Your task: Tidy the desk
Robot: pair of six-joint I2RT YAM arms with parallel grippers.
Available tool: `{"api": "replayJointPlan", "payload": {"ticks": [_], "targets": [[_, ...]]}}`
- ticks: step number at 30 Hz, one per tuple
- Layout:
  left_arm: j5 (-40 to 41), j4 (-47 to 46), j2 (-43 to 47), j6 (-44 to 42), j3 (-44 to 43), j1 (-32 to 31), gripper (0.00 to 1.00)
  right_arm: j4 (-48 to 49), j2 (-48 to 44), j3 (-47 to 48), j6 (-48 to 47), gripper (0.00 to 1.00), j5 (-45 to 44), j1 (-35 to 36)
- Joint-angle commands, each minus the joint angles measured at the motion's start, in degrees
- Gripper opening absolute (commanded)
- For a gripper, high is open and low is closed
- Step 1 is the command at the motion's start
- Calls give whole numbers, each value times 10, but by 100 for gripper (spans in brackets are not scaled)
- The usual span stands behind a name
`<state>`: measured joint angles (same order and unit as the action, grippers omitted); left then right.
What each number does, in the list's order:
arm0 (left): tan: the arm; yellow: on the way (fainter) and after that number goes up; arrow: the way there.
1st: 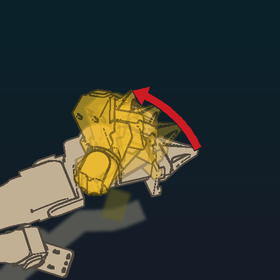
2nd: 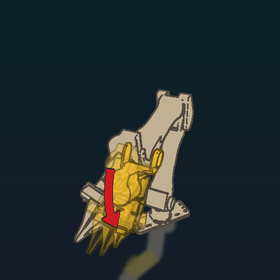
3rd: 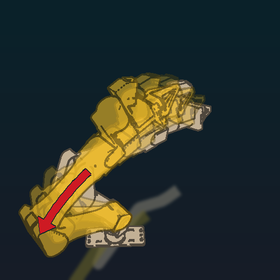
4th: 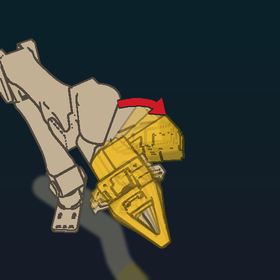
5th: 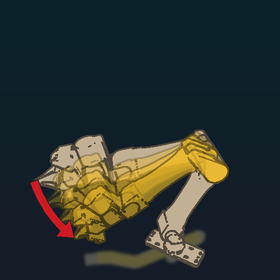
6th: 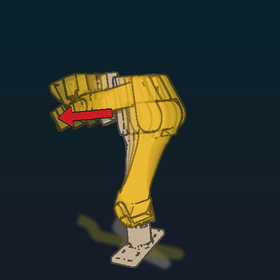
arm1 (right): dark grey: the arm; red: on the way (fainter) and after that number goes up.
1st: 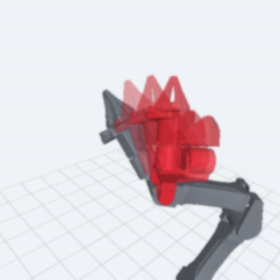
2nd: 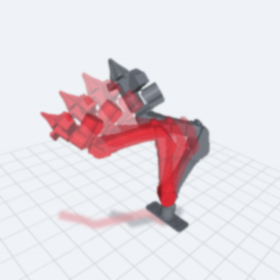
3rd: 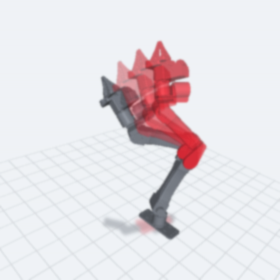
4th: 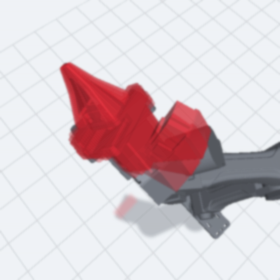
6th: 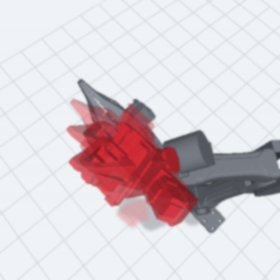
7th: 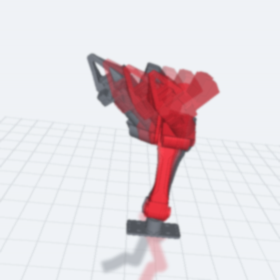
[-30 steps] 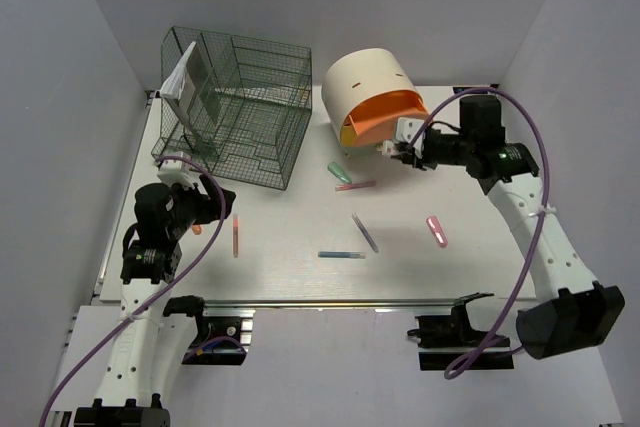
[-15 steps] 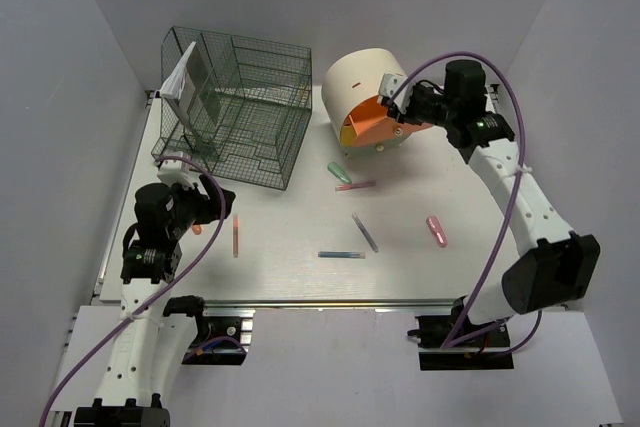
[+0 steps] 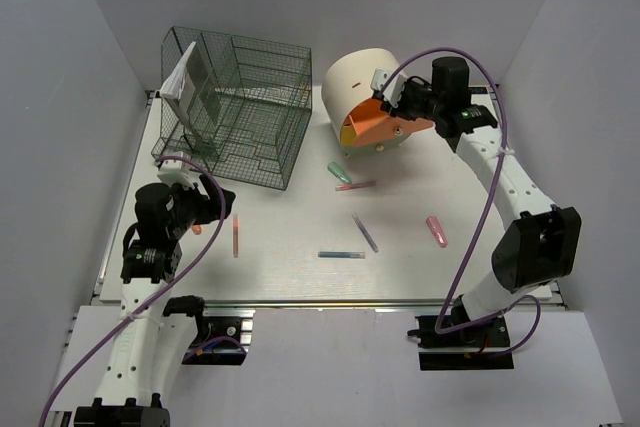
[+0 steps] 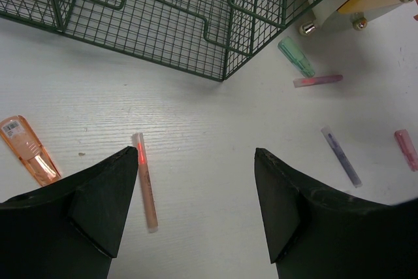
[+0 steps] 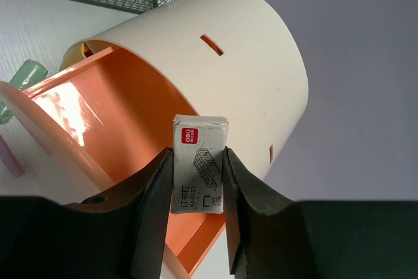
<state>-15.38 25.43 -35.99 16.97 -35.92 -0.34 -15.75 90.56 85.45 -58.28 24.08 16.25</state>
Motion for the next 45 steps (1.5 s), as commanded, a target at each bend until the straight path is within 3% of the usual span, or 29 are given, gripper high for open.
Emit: {"api": "replayJointPlan", "payload": {"ticks": [1,6,12,15,16,18,21,25,28,31,35,45], "targets": [[6,0,4,-3,5,3,82,5,6,38,1,36,-8,0],[5,-1,6,-4,5,3,81,0,2,42,17,62,-10,-2],[6,-1,8,-4,5,3,81,5,-6,64,62,63,3,-1],[7,1,8,-4,5,3,82,5,-16,74,104,53,18,-3],[7,1,9,-4,4,3,82,1,-21,76,121,32,27,-3],[8,1,8,-4,4,3,82,-2,-44,73,202,0,25,-5],[8,1,10,-3,4,3,81,5,-96,25,300,0,-11,-7],[2,-3,11,-4,5,3,81,-39,-151,-35,363,0,-42,-10],[-1,-4,10,-4,6,3,81,-53,-179,-85,449,0,-113,-16],[-4,-4,11,-4,6,3,81,-49,-195,-130,530,0,-172,-28],[-4,-4,14,-4,6,3,81,-51,-188,-167,626,0,-180,-40],[0,-4,15,-4,5,3,81,123,-171,-251,727,0,-237,-52]]}}
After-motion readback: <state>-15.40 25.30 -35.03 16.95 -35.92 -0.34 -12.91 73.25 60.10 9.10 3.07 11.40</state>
